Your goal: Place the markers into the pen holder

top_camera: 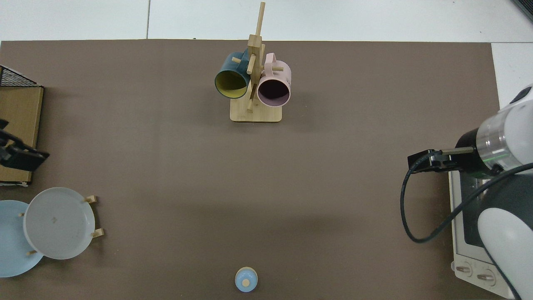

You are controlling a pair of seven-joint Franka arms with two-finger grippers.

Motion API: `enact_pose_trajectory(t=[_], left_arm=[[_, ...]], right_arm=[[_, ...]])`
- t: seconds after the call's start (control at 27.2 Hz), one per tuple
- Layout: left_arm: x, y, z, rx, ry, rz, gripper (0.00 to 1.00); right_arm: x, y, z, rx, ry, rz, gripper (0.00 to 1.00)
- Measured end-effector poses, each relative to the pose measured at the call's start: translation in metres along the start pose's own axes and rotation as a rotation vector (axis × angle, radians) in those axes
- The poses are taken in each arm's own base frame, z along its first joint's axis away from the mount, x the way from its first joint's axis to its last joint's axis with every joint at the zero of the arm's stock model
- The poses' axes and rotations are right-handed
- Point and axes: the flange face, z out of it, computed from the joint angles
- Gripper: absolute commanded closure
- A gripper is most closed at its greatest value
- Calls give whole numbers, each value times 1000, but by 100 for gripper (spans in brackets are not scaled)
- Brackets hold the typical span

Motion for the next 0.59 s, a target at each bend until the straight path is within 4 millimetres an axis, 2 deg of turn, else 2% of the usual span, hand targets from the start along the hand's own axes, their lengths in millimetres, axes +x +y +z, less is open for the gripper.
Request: enact_pose_trajectory(t=[0.15,0.29,0.4,0.59], left_arm=[[23,36,-4,-21,4,-127,0],[35,58,-7,-50,9,-233,0],[39,65,-9,-88,25,-311,0],[34,61,-12,-105,35,-384,0]], right_arm=[[0,0,0,0,0,0,1],[0,0,0,0,0,0,1],[0,0,0,0,0,0,1],[0,0,0,0,0,0,1]])
